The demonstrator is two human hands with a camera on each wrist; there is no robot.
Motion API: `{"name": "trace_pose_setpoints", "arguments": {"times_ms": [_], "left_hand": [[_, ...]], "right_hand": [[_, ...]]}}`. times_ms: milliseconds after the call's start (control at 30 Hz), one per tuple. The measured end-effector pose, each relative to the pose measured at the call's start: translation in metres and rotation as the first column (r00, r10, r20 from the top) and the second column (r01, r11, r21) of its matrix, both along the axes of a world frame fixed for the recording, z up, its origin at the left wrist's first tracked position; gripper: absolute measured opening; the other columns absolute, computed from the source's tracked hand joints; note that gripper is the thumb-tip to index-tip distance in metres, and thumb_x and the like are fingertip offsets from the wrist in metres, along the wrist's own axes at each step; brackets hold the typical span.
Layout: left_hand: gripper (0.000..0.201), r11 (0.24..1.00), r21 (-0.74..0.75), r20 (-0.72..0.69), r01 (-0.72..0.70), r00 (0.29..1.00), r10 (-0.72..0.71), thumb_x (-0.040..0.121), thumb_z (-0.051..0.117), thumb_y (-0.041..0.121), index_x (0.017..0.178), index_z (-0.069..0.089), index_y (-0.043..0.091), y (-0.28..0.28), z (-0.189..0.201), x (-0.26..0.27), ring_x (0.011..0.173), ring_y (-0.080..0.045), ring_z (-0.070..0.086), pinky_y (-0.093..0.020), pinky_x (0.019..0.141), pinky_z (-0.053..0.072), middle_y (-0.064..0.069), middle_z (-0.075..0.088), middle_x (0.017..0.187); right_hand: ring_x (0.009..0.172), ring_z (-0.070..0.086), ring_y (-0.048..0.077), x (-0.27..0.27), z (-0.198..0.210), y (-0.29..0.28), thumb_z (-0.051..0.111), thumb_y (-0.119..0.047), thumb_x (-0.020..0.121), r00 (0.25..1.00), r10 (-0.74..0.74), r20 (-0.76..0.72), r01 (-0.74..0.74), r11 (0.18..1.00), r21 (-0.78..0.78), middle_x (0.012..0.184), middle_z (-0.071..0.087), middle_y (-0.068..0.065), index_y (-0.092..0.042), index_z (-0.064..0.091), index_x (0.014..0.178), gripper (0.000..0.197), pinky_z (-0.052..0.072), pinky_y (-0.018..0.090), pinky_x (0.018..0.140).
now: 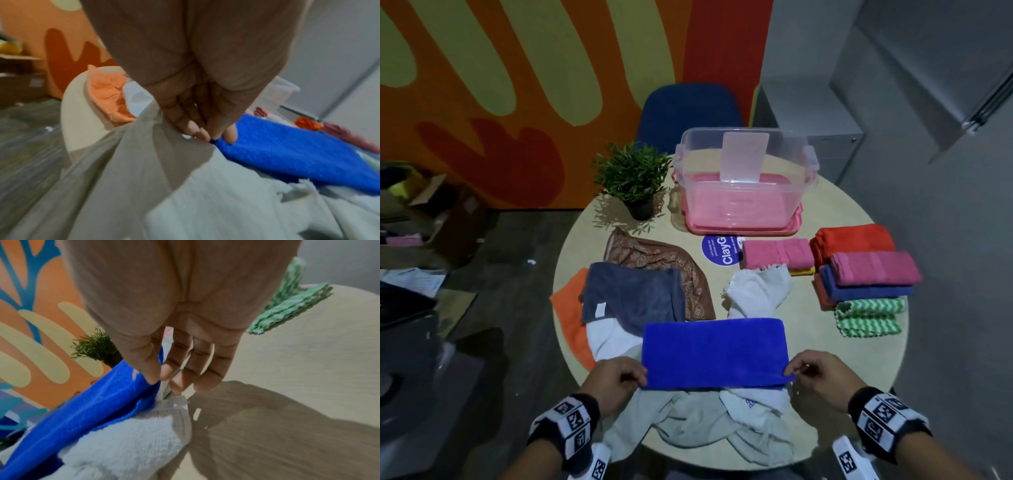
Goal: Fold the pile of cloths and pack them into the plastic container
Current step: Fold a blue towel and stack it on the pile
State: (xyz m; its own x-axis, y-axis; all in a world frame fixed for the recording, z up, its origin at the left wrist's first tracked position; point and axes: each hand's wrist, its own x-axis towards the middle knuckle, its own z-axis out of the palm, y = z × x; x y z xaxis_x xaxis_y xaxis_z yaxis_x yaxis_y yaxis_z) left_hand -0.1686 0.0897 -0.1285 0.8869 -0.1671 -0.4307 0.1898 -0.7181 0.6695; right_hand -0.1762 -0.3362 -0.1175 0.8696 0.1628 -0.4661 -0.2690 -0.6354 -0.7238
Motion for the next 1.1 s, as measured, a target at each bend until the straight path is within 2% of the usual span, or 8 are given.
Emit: {"name": "trace_pose_setpoints", "arguments": {"times_ms": [67,167,300,433,600,733,900,1100], "left_hand": [[0.04,0.991,0.109,-0.04,0.084,0.996,-0.08,0.078,0.056,-0.007,0.07,0.073,0.029,-0.005,0.002,0.004,0.094,0.0,0.062,-0.016,0.09,0.048,0.013,0.069,0.096],[0.032,0.992,0.128,0.0,0.008,1.0,-0.009,0.079,0.053,-0.002,0.07,0.068,0.024,-0.018,0.015,0.017,0.087,-0.008,0.062,-0.02,0.077,0.048,0.009,0.068,0.088],[0.024,0.995,0.085,0.212,-0.054,0.977,0.035,0.087,0.054,0.003,0.081,0.061,0.026,-0.047,0.034,0.043,0.085,-0.01,0.058,-0.02,0.076,0.042,0.007,0.062,0.093],[0.023,0.993,0.028,0.216,0.116,0.969,-0.119,0.091,0.058,0.009,0.104,0.057,0.028,-0.084,0.044,0.069,0.101,-0.007,0.053,-0.021,0.094,0.043,0.008,0.053,0.113],[0.06,0.904,0.14,0.182,0.404,0.887,-0.425,0.088,0.065,0.037,0.141,0.037,0.035,-0.144,0.062,0.091,0.133,-0.016,0.036,-0.043,0.111,0.032,0.008,0.04,0.146],[0.093,0.849,-0.028,0.023,0.528,0.849,-0.527,0.071,0.074,0.056,0.147,0.022,0.048,-0.185,0.089,0.11,0.132,-0.02,0.046,-0.043,0.113,0.034,0.004,0.048,0.146],[0.038,0.81,-0.417,0.114,0.412,0.908,-0.404,0.075,0.084,0.023,0.109,0.069,0.031,-0.228,0.142,0.13,0.1,-0.003,0.065,-0.033,0.094,0.048,0.011,0.072,0.107],[0.042,0.764,-0.506,0.276,0.4,0.915,-0.296,0.076,0.079,0.0,0.11,0.071,0.023,-0.285,0.177,0.127,0.107,-0.011,0.065,-0.022,0.095,0.05,0.008,0.074,0.107]], "right_hand": [[0.083,0.067,0.011,0.001,-0.005,0.003,0.058,0.007,0.086,0.998,0.027,-0.058,-0.03,0.998,-0.057,0.088,0.071,-0.001,-0.025,0.069,0.073,0.036,0.048,0.013,0.073],[0.08,0.064,0.019,0.006,-0.008,0.012,0.063,-0.001,0.085,0.994,-0.083,-0.073,0.081,0.996,-0.027,0.089,0.067,0.006,-0.017,0.056,0.088,0.018,0.051,0.029,0.075],[0.091,0.066,0.013,0.018,-0.013,0.026,0.074,-0.038,0.086,0.977,-0.118,-0.175,0.125,0.992,0.028,0.104,0.067,0.0,-0.024,0.053,0.107,0.033,0.054,0.029,0.074],[0.086,0.069,0.024,0.023,-0.011,0.029,0.078,-0.023,0.084,0.976,-0.201,-0.089,0.203,0.979,0.021,0.091,0.071,0.01,-0.015,0.061,0.084,0.019,0.057,0.044,0.081],[0.075,0.063,0.015,0.02,0.027,0.029,0.069,-0.009,0.089,0.968,-0.249,0.023,0.238,0.947,0.218,0.077,0.066,-0.007,-0.014,0.056,0.083,0.016,0.052,0.042,0.076],[0.074,0.052,0.016,0.025,0.086,0.019,0.059,-0.006,0.088,0.975,-0.179,0.133,0.105,0.894,0.435,0.075,0.054,-0.002,-0.016,0.053,0.087,0.012,0.04,0.031,0.072],[0.093,0.065,0.002,0.04,0.154,-0.029,0.065,0.007,0.089,0.867,-0.339,0.366,0.123,0.856,0.501,0.099,0.072,-0.013,-0.016,0.066,0.104,0.027,0.05,0.015,0.082],[0.09,0.068,0.018,0.04,0.187,-0.093,0.077,-0.011,0.074,0.803,-0.475,0.36,0.189,0.775,0.603,0.099,0.075,0.006,-0.013,0.07,0.107,0.033,0.057,0.031,0.081]]}}
